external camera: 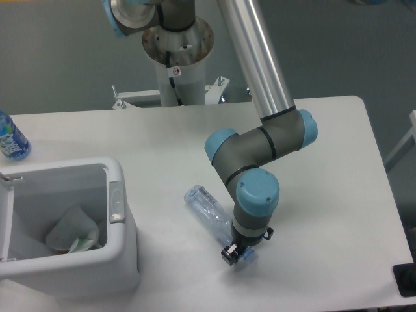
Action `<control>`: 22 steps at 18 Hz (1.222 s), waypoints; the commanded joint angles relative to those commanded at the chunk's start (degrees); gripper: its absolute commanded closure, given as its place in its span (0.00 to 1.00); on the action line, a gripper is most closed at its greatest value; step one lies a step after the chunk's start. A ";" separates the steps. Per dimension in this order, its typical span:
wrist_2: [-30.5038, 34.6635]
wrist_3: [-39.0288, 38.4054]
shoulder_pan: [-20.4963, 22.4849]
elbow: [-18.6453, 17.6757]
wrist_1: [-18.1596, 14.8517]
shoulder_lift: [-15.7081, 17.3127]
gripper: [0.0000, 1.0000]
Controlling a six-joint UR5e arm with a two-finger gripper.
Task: Place the trash in the trash can
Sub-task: 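Grasp the bottle by the cap end and lift it, then carry the bottle over the white bin and lower it inside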
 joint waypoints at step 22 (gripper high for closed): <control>-7.73 1.05 -3.33 20.21 9.40 16.87 0.38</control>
